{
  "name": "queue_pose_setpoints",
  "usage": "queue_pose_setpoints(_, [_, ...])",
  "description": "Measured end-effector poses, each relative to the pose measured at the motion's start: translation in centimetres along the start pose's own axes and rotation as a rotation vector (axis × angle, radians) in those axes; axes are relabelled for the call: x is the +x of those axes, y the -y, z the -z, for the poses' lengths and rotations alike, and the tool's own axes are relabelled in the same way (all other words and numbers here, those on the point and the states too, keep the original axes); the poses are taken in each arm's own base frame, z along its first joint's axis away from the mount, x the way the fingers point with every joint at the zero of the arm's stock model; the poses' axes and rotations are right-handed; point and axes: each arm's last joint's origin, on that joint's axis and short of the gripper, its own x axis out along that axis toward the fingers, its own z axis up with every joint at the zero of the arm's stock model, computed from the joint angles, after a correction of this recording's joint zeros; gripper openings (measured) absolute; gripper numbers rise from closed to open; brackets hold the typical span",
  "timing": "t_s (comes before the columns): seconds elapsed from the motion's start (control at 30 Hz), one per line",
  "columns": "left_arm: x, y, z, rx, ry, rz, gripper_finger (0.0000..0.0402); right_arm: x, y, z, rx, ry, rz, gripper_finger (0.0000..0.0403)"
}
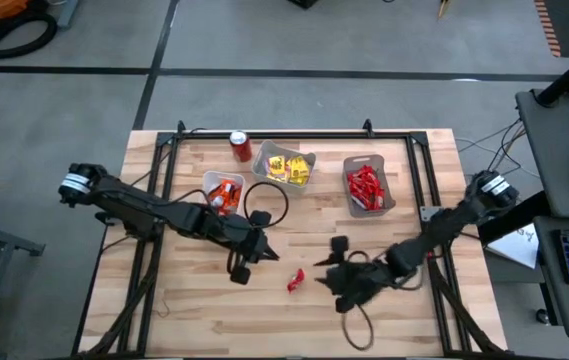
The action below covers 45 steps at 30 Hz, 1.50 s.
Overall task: Sort candy
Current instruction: Put the red chocolate into the black bin
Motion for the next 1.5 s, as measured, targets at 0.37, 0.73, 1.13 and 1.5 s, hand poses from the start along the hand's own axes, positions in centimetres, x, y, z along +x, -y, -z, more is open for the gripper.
queue_pose_setpoints(0.37, [-3.8, 0.2, -0.6, -0.128, -0.019, -0.018, 0.0000, 6.6, 0.9, 0.6, 0.017, -0.105, -0.276, 0.0164])
queue_pose_setpoints(0.73, [-3.9, 0.1, -0.5, -0.126, -0.034, -0.033, 0.0000, 11.1, 0.0, 1.5, -0.034, -0.245, -0.255, 0.0164])
queue_pose_setpoints(1.13, [-4.2, 0.2, 0.1, -0.144, -0.107, -0.034, 0.0000, 13.7, 1.3, 2.5, 0.006, -0.310, -0.266, 0.0100])
queue_pose_setpoints(1.5, [-7.9, 0.9, 0.7, -0.159, -0.227, -0.142, 0.0000, 10.3, 3.3, -0.4, 0.155, -0.255, -0.276, 0.0032])
